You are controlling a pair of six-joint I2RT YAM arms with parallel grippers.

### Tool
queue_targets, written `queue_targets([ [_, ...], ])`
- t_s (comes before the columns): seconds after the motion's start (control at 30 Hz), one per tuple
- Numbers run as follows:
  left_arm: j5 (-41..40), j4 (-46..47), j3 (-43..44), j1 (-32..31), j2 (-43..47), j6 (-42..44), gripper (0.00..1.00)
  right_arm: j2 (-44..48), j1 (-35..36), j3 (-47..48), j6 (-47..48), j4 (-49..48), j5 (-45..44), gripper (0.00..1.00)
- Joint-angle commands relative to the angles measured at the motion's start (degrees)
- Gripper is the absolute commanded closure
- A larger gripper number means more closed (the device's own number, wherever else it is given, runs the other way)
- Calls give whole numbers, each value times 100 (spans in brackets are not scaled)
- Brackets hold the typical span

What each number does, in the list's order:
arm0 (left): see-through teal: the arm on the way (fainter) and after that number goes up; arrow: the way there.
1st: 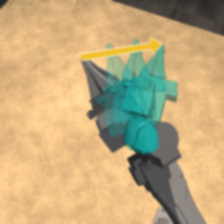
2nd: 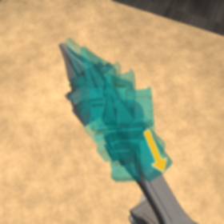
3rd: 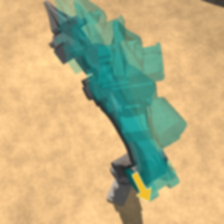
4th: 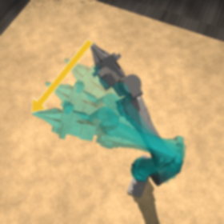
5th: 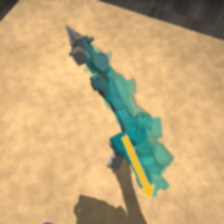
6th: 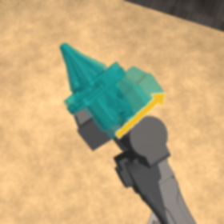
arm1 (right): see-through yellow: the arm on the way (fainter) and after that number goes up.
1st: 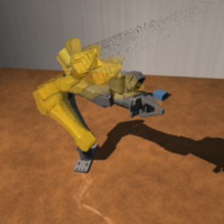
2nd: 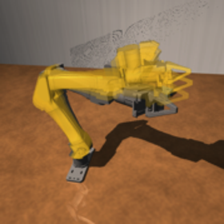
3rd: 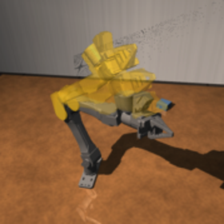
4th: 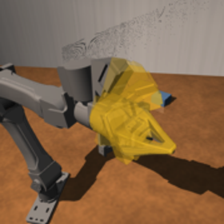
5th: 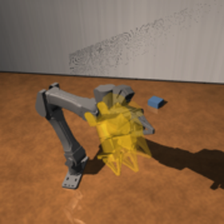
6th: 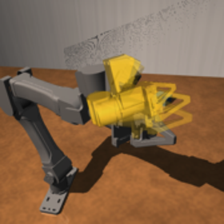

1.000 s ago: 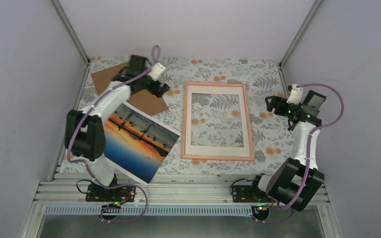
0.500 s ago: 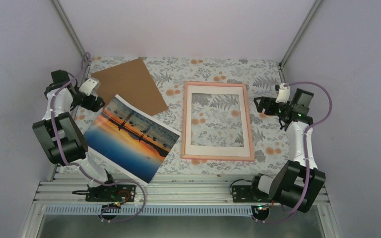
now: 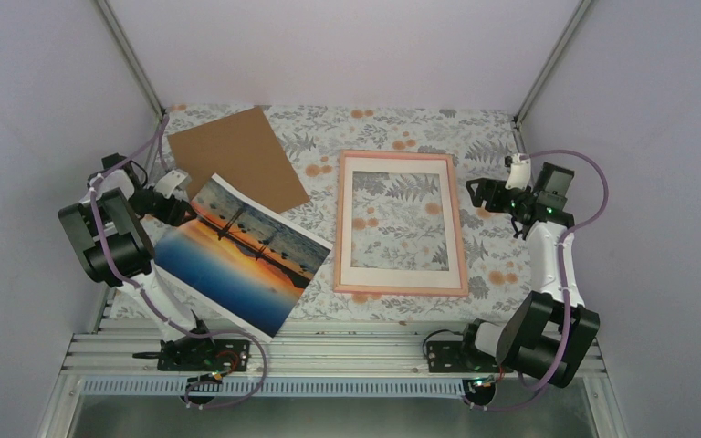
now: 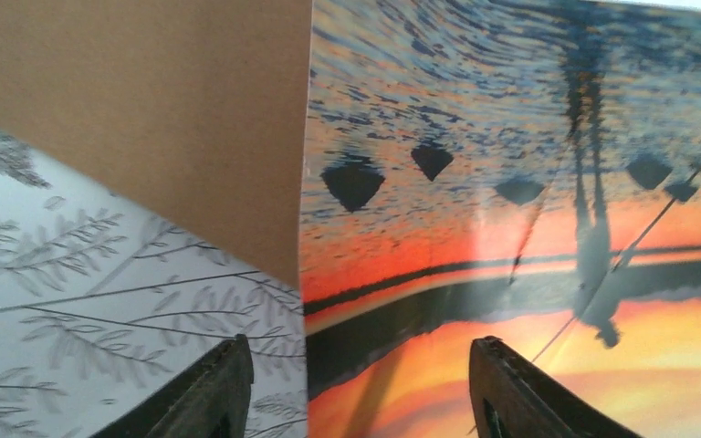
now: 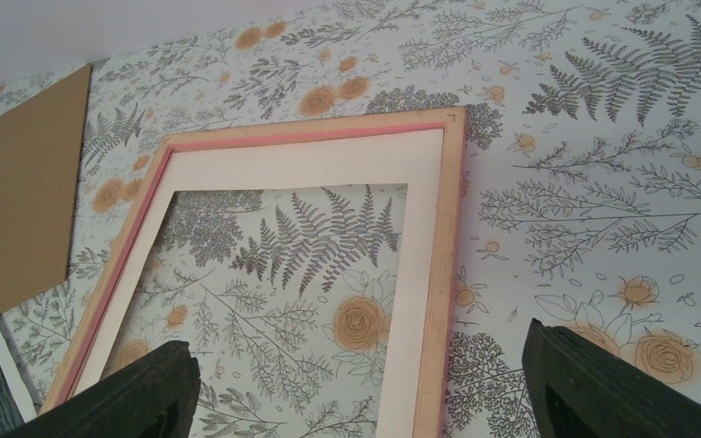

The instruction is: Put the photo into the frame

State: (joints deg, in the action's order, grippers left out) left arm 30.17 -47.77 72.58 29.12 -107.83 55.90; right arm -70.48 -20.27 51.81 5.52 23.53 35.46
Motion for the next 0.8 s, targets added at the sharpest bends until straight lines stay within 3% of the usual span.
queue_targets([
  [0.0, 621, -306, 5, 14, -203, 321, 47, -45, 41, 68, -69, -155, -62, 13],
  [0.1, 694, -326, 103, 19, -267, 238, 64, -55, 41, 58, -95, -173, -83, 13],
  [0.5, 713, -297, 84, 34, -707, 198, 64, -71, 37, 140, -64, -92, -82, 14],
  [0.57, 828, -398, 194, 36, -692, 181, 71, -65, 41, 160, -47, -74, -88, 14],
  [0.7, 1252, -716, 621, 21, -399, -78, 97, -69, 37, 154, -74, -92, -99, 14],
  [0.77, 1514, -947, 1026, -35, -213, -263, 98, -50, 41, 125, -97, -115, -117, 15],
])
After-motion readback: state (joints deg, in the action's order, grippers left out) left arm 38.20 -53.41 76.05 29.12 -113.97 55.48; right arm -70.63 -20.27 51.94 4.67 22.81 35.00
